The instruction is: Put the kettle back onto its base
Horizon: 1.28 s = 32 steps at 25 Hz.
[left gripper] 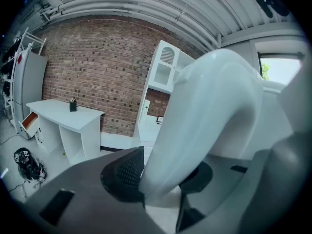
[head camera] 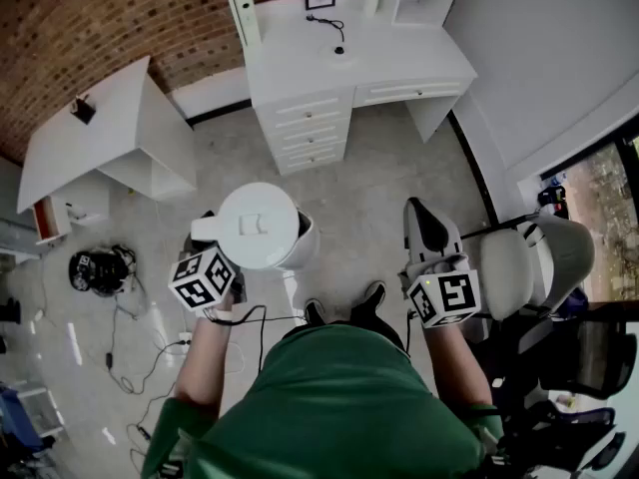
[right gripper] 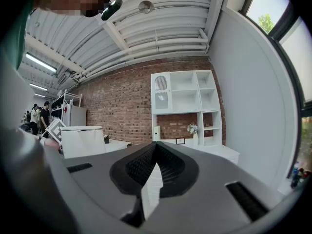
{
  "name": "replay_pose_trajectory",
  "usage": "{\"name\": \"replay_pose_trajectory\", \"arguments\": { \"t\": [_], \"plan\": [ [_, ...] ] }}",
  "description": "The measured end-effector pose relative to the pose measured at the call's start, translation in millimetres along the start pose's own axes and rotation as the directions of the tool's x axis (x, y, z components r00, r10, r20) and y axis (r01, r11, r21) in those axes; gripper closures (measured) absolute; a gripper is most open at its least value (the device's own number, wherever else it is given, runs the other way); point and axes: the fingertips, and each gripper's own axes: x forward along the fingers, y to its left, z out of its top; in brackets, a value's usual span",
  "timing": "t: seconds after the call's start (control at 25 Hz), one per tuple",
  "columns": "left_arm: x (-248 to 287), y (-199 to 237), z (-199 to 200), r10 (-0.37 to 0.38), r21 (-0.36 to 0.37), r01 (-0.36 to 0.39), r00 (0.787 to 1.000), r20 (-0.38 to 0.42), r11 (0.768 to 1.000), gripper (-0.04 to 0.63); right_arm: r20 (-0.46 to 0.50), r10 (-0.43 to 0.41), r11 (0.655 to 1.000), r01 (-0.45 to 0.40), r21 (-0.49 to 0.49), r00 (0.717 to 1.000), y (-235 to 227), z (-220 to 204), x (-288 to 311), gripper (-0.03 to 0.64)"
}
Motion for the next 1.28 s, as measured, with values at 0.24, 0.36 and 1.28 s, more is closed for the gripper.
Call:
{"name": "replay_pose_trajectory", "arguments": {
  "t": [0.24, 0.36, 1.28],
  "plan": [
    [-9, -3, -9, -0.021, 0.004, 0.021, 1.000, -0.015, 1.000, 0.430, -0.014, -0.010, 1.000, 0.010, 0.001, 1.000, 4, -5, -12, 0.595],
    [-8, -9, -10, -0.030, 0.003, 0.030, 0.999, -0.019, 1.000, 0.430, -0.025, -0.012, 1.000, 0.012, 0.010, 1.000, 0, -7, -16, 0.595],
    [36, -154, -14, 0.094, -0.067, -0.091, 0.995, 0.043, 0.994, 0.430, -0.001, 0.121, 0.992, -0.121, 0.043, 0.993, -181, 0, -9, 0.595]
  ]
}}
